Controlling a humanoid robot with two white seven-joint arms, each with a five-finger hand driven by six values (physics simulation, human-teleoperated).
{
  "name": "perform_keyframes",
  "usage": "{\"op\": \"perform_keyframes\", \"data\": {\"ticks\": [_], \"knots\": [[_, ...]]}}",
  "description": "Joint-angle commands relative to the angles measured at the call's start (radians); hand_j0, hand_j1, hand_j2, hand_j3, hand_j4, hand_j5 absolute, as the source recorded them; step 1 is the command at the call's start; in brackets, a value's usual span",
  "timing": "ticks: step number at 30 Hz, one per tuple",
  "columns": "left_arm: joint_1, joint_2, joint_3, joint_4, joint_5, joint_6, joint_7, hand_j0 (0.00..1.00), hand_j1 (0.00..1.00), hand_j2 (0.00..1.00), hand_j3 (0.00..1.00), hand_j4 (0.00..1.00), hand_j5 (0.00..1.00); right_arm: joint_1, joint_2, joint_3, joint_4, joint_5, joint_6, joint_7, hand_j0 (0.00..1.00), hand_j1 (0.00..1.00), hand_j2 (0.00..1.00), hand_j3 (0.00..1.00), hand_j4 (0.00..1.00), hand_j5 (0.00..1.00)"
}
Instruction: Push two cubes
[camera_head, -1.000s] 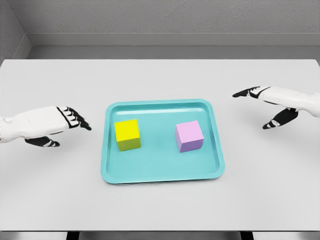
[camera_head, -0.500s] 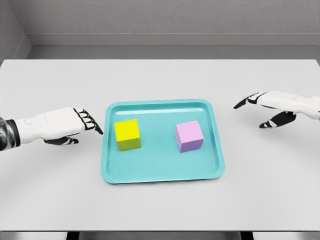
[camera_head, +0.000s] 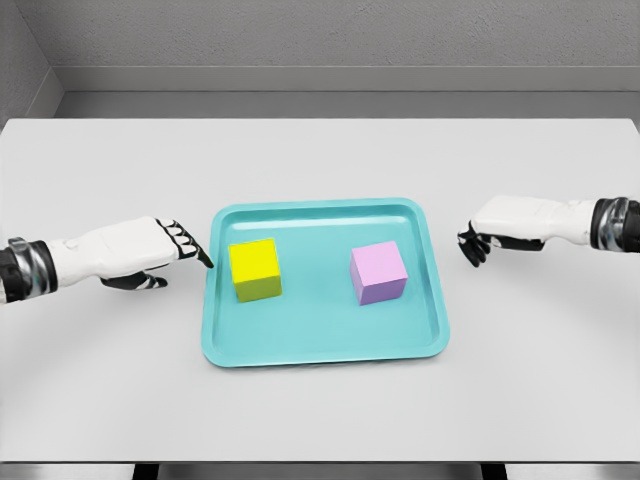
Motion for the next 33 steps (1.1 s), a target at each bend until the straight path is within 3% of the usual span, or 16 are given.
{"op": "perform_keyframes", "data": {"ticks": [1,12,33], "knots": [[0.000,-0.004,0.000,0.003,0.004,0.003,0.000,0.74,0.74,0.74,0.74,0.74,0.74,0.000,0.000,0.019,-0.042,0.018,0.003,0.000,0.11,0.11,0.11,0.11,0.11,0.11],[-0.002,-0.010,-0.013,0.001,0.003,0.003,0.000,0.73,0.73,0.73,0.73,0.73,0.73,-0.132,0.020,0.225,-0.057,0.089,0.003,0.000,0.10,0.10,0.10,0.10,0.10,0.10],[-0.017,-0.021,-0.013,-0.002,0.015,0.003,0.000,0.69,0.69,0.69,0.69,0.69,0.69,-0.179,0.051,0.306,-0.090,0.093,0.003,0.000,0.11,0.11,0.11,0.11,0.11,0.11]]}}
